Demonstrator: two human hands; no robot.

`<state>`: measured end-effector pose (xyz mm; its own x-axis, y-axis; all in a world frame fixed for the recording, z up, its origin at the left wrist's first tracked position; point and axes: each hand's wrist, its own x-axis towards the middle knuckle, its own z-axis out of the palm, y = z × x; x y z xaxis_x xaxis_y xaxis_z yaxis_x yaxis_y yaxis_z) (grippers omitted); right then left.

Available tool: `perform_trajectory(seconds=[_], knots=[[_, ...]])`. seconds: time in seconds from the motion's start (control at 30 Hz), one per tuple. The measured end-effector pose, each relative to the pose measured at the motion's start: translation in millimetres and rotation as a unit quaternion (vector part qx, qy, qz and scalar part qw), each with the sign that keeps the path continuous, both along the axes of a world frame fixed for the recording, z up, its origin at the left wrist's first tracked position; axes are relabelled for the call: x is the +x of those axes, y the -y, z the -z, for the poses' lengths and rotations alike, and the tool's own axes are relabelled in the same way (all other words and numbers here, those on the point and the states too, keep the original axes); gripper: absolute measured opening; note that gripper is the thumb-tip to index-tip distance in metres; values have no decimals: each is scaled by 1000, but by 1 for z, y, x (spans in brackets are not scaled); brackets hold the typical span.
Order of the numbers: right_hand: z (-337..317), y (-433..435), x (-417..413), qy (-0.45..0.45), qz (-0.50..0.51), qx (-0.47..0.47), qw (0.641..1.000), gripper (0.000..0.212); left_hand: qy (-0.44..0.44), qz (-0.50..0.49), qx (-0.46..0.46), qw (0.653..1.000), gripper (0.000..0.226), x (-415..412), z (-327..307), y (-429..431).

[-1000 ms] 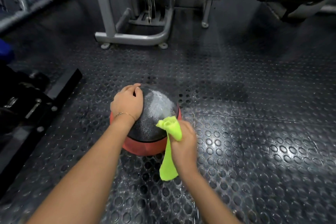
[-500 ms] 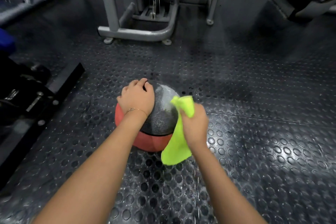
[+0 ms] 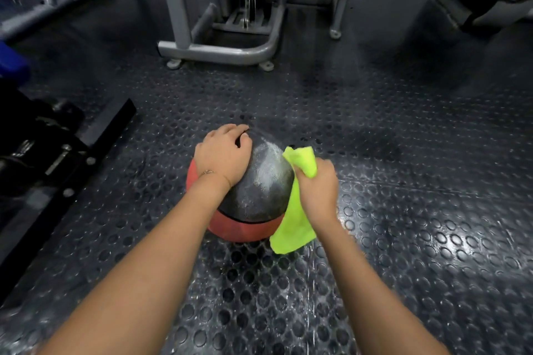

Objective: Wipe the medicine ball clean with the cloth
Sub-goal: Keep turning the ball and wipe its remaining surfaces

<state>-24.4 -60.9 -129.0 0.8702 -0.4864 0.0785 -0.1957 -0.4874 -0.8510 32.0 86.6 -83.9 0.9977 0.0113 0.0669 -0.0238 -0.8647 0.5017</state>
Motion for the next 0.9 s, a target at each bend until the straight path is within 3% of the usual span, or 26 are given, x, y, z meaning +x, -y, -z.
perform_trajectory(seconds=[0.17,0.3,0.37,0.43,0.5,0.6,0.7,0.73,0.77,0.83,0.9], knots=[[1,-20,-49,106,-127,-30,986,4,13,51,5,999,36,4,-2,2],[1,5,-10,31,-8,22,999,7,17,75,27,997,40,1,1,7],[2,7,-4,6,33,-3,999,9,22,73,35,996,44,-1,1,10],[2,-6,-21,38,9,-9,999,5,22,65,30,997,38,0,0,11],[1,-18,-48,87,-77,-8,993,8,22,61,18,998,36,1,0,8],[-13,-12,-67,51,-231,77,969,3,21,63,6,998,35,-2,0,5],[-39,8,-58,6,-231,285,930,31,25,62,15,998,37,-6,1,5],[-42,15,-50,8,-214,311,926,37,30,63,20,997,36,-7,2,6],[-46,20,-41,4,-207,301,931,38,36,63,26,997,36,-8,2,7],[-45,23,-22,-19,-191,177,965,33,42,65,33,996,35,-7,3,8],[-32,20,-13,-24,-115,117,986,48,36,65,38,996,36,-6,4,9]])
